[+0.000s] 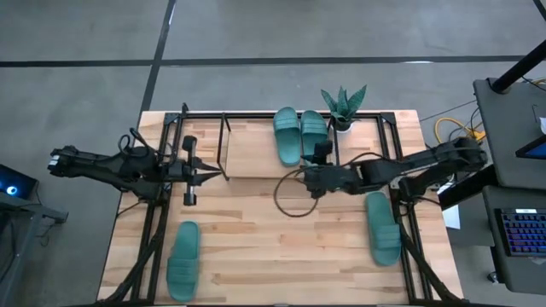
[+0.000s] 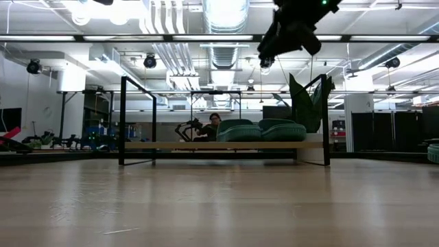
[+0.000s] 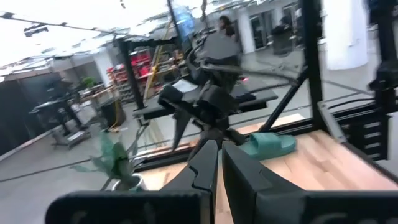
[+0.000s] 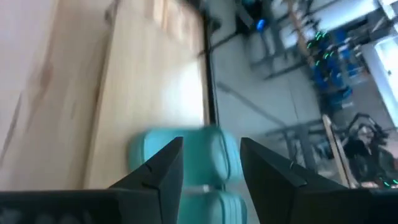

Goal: Pick and place slides into the shelf
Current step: Adjust the green slippers on the shelf

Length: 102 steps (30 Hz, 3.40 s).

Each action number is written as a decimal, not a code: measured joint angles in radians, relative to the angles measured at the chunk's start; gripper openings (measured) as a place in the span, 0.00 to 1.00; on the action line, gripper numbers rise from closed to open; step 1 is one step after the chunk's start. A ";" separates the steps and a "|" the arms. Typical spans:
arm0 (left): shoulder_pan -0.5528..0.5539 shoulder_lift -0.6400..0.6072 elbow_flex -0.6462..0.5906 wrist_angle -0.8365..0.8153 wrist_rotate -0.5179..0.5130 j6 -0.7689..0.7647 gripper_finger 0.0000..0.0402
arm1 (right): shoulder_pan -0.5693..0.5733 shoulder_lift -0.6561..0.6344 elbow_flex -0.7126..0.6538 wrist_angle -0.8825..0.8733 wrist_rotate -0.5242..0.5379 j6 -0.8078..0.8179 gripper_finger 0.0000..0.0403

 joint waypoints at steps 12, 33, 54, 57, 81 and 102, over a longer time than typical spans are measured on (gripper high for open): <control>0.000 -0.012 -0.004 -0.001 -0.055 -0.027 0.02 | -0.114 0.239 0.250 -0.483 0.002 0.208 0.36; 0.000 -0.097 -0.059 -0.084 -0.055 -0.027 0.02 | -0.416 0.332 0.285 -0.438 -0.111 0.117 0.33; 0.000 -0.108 -0.060 -0.137 -0.055 -0.030 0.02 | -0.488 0.452 0.329 -0.413 -0.051 -0.023 0.34; 0.000 -0.108 -0.060 -0.138 -0.055 -0.030 0.02 | -0.499 0.452 0.329 -0.414 -0.052 -0.033 0.33; 0.000 -0.119 -0.106 -0.139 -0.076 -0.030 0.02 | -0.505 0.451 0.310 -0.415 -0.051 -0.093 0.03; 0.000 -0.172 -0.110 -0.141 -0.082 -0.029 0.02 | -0.503 0.433 0.308 -0.415 0.055 -0.136 0.03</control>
